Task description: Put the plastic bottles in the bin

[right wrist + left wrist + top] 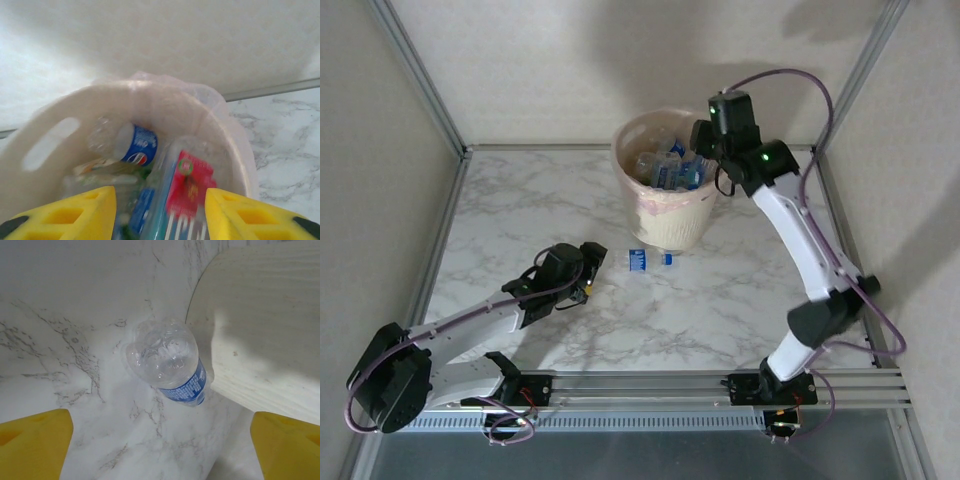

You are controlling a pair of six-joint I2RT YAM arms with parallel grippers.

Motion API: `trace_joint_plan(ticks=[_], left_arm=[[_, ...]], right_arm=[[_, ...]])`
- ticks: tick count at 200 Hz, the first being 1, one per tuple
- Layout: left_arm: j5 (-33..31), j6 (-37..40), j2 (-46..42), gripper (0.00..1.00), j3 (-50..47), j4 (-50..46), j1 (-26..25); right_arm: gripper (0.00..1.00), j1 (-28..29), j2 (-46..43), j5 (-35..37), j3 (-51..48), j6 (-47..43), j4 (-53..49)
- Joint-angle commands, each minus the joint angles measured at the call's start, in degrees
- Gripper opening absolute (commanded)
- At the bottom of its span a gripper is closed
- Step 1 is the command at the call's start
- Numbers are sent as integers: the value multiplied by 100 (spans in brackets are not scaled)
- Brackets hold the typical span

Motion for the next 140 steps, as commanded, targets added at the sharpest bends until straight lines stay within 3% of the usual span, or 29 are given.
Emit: trace_joint_plan(ticks=[1,67,140], left_arm=[[-216,-385,274,92,282,220,-42],[125,-681,1592,88,1061,503,-69],[504,-880,2487,83,1478,671,-95]], right_arm=[[52,318,-808,156,-567,251,-88],[52,729,-2517,265,-2747,1018,23],[52,738,-3120,317,-3363,1209,-111]])
